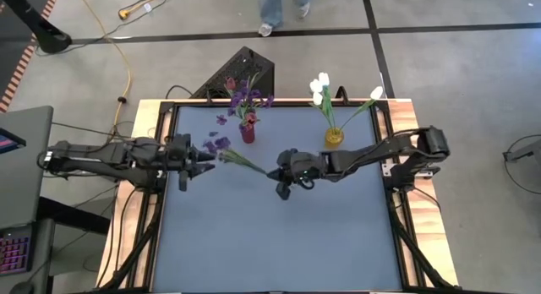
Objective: Sort flowers into vase by color
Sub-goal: Put the purple flowers into the red vase
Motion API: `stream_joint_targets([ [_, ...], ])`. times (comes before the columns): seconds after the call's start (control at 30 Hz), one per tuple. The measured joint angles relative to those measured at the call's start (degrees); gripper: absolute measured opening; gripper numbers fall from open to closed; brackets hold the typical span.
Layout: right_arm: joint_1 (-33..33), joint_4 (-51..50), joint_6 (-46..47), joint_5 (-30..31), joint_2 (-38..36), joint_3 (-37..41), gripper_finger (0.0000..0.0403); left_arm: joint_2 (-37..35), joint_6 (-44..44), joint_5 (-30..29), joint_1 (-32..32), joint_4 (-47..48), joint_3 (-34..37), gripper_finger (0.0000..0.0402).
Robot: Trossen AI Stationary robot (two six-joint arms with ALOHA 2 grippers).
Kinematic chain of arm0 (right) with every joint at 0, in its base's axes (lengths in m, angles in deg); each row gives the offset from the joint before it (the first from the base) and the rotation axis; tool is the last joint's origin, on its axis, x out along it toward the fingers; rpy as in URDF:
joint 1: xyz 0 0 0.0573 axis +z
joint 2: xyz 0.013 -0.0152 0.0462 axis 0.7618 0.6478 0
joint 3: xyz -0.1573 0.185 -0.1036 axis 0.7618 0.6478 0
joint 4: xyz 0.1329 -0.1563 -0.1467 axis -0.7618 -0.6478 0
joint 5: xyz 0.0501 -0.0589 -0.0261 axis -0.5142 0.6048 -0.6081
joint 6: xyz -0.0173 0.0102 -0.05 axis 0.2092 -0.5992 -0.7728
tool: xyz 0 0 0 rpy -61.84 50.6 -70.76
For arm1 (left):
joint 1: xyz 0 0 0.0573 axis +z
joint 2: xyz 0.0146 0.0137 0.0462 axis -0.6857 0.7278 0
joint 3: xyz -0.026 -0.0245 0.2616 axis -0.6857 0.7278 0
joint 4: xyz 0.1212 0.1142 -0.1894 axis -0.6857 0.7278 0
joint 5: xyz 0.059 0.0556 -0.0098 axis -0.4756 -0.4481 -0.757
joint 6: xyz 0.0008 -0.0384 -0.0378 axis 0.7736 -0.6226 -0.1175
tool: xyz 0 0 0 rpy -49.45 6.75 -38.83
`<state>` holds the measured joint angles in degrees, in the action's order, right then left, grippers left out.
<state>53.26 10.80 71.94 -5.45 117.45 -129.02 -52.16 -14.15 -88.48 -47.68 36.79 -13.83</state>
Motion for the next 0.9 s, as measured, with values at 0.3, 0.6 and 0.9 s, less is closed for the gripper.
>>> stream_joint_targets([
  [0.3, -0.55, 18.6, 0.26, 5.54, -2.17, -0.02, 0.0032, 1.09, -3.37, 19.26, -0.09, -0.16, 0.0, 0.0141],
  [0.6, 1.43, 34.66, -0.14, 5.01, 3.89, -2.85, 0.0032, 9.25, -0.23, 5.88, -0.1, -11.65, 0.0, 0.0141],
  [0.9, 3.66, 34.49, -4.54, 4.08, 10.36, -11.31, 0.0032, 17.1, 1.1, 2.25, -0.11, -23.73, 0.0, 0.0141],
])
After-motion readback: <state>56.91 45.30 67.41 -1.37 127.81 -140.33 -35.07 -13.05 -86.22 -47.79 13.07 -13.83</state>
